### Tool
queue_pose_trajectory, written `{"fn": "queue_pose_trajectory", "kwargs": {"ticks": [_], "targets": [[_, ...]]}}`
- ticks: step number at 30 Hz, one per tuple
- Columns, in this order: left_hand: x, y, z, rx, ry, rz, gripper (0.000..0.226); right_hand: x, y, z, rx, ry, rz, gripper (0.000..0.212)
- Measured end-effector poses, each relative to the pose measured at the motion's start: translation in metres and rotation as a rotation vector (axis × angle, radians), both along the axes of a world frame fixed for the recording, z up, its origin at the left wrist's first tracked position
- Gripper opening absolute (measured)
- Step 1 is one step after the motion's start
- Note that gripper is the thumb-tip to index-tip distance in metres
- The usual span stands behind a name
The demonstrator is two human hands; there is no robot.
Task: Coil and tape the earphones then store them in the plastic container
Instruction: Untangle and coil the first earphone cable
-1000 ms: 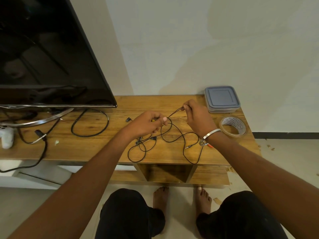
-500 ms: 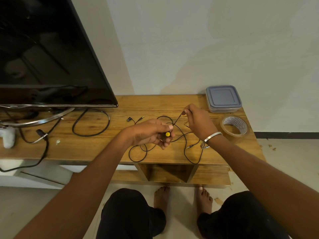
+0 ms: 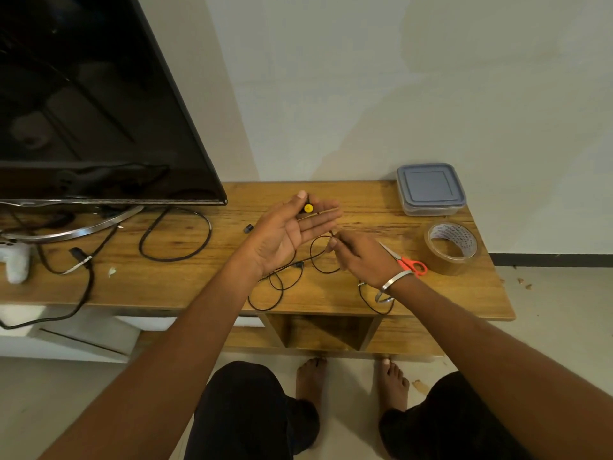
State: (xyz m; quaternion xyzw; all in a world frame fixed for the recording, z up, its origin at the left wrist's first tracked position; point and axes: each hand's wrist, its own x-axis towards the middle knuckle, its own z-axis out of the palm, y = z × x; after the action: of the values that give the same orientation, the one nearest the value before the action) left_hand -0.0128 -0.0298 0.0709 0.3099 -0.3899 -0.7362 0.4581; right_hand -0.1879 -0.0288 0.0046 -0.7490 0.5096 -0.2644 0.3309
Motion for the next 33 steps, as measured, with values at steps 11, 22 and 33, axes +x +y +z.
{"fn": "queue_pose_trajectory", "kwargs": {"ticks": [11, 22, 33], "targets": [[0.003, -0.009, -0.009, -0.106, -0.268, 0.206, 0.025, 0.003, 0.010, -0.006, 0.263, -0.020, 0.177, 0.012], [0.016, -0.010, -0.037, -0.461, -0.812, 0.166, 0.020, 0.002, 0.008, 0.000, 0.212, 0.211, 0.304, 0.018], [0.017, -0.009, -0.044, -0.463, -0.926, 0.084, 0.019, 0.016, 0.010, -0.021, 0.140, 0.212, 0.101, 0.016]]}}
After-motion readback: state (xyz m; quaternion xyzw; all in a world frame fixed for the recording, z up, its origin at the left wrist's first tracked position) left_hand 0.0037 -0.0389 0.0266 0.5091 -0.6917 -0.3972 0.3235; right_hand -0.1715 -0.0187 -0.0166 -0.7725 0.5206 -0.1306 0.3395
